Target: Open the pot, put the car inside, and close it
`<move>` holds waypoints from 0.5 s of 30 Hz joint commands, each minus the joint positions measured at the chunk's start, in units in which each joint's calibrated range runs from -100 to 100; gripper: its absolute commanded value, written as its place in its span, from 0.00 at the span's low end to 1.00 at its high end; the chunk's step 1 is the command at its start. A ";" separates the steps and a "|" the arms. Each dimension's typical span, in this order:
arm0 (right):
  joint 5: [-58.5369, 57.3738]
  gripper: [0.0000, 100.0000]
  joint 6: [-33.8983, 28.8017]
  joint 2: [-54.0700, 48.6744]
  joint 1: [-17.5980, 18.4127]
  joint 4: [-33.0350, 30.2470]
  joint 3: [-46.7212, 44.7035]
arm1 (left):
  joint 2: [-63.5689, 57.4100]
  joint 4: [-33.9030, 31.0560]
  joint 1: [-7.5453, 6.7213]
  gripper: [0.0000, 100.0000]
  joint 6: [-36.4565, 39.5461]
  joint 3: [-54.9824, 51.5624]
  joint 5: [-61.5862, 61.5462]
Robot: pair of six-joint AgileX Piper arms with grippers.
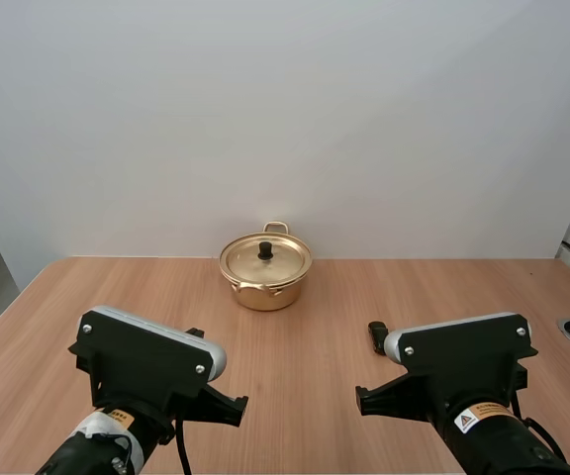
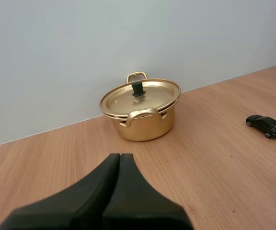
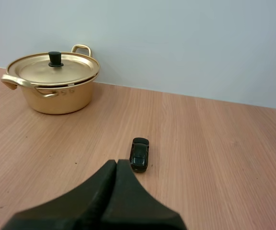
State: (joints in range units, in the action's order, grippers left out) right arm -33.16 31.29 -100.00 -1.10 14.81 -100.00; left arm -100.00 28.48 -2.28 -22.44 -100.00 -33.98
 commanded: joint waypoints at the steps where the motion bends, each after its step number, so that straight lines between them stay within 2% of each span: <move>1: -0.02 0.00 0.02 0.00 0.02 2.13 0.00 | 0.00 2.76 -0.01 0.00 -0.01 0.00 0.12; 7: 2.39 0.00 0.02 0.00 0.02 6.61 0.00 | 0.00 5.37 -0.01 0.00 -0.11 0.00 4.29; 10: 14.07 0.00 0.20 0.00 0.02 5.37 0.00 | 0.00 3.60 0.06 0.00 -0.79 0.00 13.34; 15: 13.96 0.00 -0.04 5.61 0.02 5.75 4.34 | 6.53 3.88 0.14 0.00 -0.79 2.38 16.08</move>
State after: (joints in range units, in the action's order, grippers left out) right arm -19.56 31.31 -97.72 -1.10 20.62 -98.80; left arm -97.52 32.48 -2.15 -23.17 -99.41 -18.16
